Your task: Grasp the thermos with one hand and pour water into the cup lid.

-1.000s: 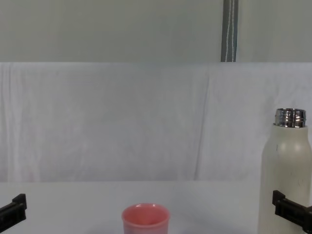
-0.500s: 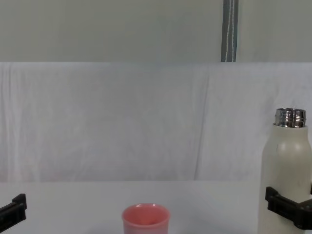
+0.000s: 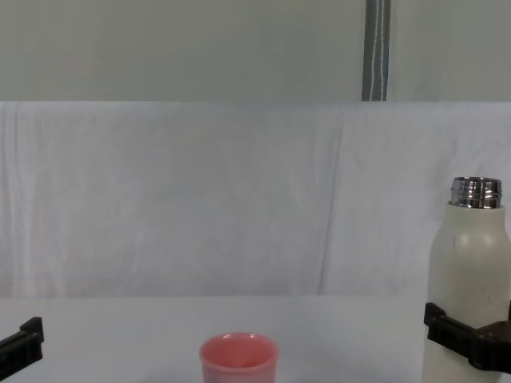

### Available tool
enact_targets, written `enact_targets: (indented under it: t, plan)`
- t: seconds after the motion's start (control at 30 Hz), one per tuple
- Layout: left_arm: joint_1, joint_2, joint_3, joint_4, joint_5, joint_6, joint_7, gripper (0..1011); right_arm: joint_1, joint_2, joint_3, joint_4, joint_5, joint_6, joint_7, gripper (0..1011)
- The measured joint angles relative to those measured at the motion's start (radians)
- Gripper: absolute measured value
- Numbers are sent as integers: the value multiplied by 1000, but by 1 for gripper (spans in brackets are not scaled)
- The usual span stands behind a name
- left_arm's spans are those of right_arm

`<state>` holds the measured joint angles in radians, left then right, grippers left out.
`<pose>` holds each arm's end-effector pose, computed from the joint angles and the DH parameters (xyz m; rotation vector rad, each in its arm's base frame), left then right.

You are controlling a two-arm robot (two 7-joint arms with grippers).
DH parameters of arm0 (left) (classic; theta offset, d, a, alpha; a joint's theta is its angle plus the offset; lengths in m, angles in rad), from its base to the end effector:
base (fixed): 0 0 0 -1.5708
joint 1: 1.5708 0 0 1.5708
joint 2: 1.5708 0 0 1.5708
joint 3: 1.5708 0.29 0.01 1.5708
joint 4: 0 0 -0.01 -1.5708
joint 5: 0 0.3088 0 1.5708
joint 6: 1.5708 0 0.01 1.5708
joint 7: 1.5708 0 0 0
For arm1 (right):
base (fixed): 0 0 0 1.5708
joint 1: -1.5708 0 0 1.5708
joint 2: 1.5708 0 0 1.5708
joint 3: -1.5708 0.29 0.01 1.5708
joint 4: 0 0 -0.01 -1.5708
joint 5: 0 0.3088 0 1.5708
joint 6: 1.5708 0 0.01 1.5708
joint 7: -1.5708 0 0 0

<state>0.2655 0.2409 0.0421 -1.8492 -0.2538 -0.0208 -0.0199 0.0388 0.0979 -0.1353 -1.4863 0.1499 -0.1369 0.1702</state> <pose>0.2529 0.0375 -0.2853 -0.0380 0.0141 1.4461 0.3364 0.0119 -0.3154 0.0945 -0.0254 -1.2782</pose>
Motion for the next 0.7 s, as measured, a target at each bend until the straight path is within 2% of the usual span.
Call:
enact_targets:
  t: [0.4,0.7]
  plan:
    - [0,0,0,0,0,0,0,1001,40,3,-4,44,0,-5,7,1001]
    - [0,0,0,0,0,0,0,1001,38,3,-4,43,0,-5,7,1001]
